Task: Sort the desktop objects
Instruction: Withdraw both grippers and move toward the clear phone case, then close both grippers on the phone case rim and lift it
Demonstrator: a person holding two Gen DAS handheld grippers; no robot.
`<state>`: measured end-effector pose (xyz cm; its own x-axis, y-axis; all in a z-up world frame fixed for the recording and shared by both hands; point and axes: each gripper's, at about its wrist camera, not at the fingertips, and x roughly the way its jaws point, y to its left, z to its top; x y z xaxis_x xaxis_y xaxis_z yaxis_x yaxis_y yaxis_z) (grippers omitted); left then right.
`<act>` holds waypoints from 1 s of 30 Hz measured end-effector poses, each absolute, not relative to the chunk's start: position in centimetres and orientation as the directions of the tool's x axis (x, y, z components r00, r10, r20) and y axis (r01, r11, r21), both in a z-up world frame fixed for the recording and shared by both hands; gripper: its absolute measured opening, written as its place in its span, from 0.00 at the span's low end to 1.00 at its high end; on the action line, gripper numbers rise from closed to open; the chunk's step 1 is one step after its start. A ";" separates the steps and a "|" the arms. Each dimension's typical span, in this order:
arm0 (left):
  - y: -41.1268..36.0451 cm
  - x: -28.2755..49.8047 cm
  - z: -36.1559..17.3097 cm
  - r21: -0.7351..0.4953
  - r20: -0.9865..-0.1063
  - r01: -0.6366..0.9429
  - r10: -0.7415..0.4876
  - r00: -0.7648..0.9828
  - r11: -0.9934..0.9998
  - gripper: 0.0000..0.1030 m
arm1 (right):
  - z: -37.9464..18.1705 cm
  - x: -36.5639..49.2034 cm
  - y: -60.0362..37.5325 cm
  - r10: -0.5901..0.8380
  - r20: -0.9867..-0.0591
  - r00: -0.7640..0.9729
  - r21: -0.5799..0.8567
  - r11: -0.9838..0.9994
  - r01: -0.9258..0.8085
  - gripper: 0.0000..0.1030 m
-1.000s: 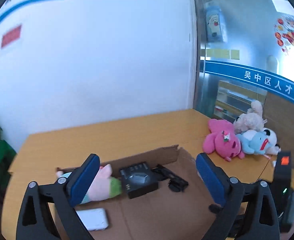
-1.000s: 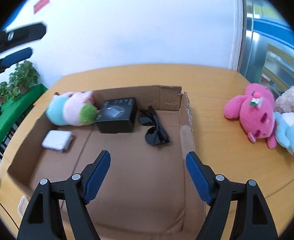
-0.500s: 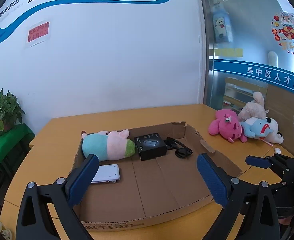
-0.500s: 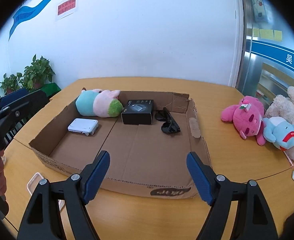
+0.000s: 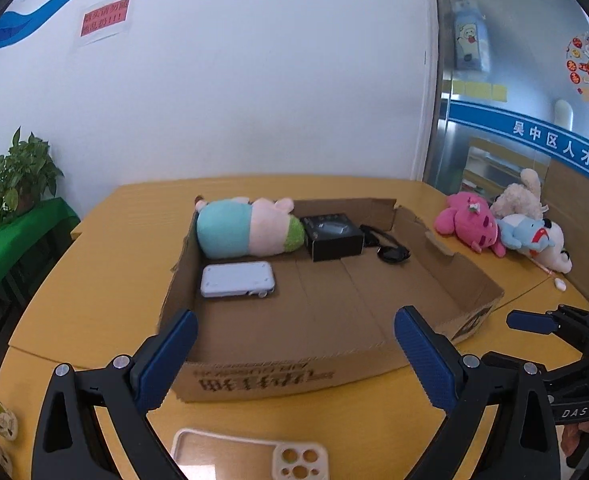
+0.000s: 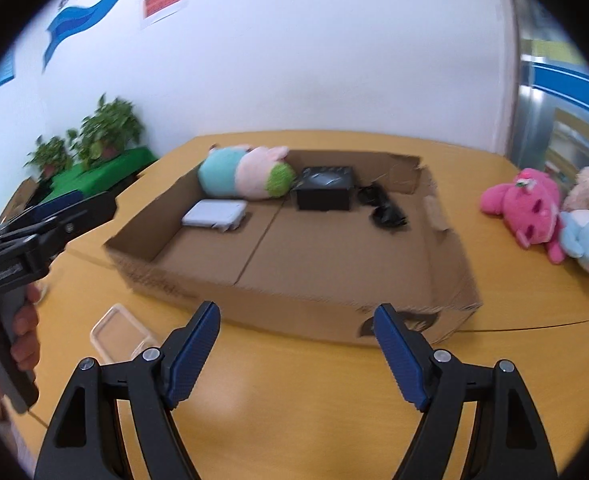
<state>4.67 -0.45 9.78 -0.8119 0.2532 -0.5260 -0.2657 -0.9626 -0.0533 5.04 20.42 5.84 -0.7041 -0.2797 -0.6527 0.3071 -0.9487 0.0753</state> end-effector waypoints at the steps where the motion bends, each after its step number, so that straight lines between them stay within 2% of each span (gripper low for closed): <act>1: -1.3 4.8 8.8 -0.047 -0.550 -0.256 0.239 -0.800 -0.965 0.97 | 5.0 5.1 19.8 -0.302 -0.667 -0.681 0.086 -0.939 0.333 0.77; 5: -5.0 4.9 5.3 -0.072 -0.625 -0.189 0.192 -0.756 -0.979 0.97 | 0.9 4.4 16.9 -0.372 -0.738 -0.563 0.165 -0.909 0.384 0.77; 12: -9.6 4.2 0.2 -0.153 -0.738 -0.156 0.218 -0.638 -0.976 0.94 | -2.3 4.2 11.7 -0.538 -0.750 -0.385 0.313 -0.801 0.510 0.77; 13: -10.3 4.0 -0.6 -0.175 -0.751 -0.146 0.228 -0.620 -0.974 0.92 | -2.5 4.3 11.2 -0.543 -0.752 -0.374 0.315 -0.795 0.519 0.77; 15: -11.1 3.7 -1.7 -0.233 -0.767 -0.134 0.267 -0.584 -0.963 0.74 | -2.8 4.5 10.4 -0.558 -0.753 -0.349 0.332 -0.780 0.531 0.77; 16: -11.4 3.5 -2.3 -0.267 -0.778 -0.130 0.294 -0.556 -0.955 0.71 | -3.0 4.6 10.2 -0.565 -0.754 -0.336 0.341 -0.774 0.534 0.77; 22: -9.9 3.6 -3.5 -0.318 -0.793 -0.170 0.360 -0.492 -0.933 0.64 | -3.7 5.4 10.3 -0.571 -0.761 -0.309 0.361 -0.767 0.531 0.77; 24: -9.1 3.9 -3.6 -0.386 -0.786 -0.172 0.420 -0.452 -0.906 0.60 | -3.7 5.8 11.0 -0.565 -0.764 -0.311 0.357 -0.772 0.526 0.77; 26: -7.3 4.5 -3.6 -0.431 -0.782 -0.195 0.472 -0.406 -0.881 0.60 | -3.9 6.2 12.1 -0.556 -0.768 -0.316 0.353 -0.781 0.516 0.77; 30: -2.7 6.1 -3.6 -0.428 -0.793 -0.283 0.507 -0.337 -0.858 0.60 | -3.8 7.6 16.7 -0.521 -0.772 -0.364 0.345 -0.824 0.449 0.77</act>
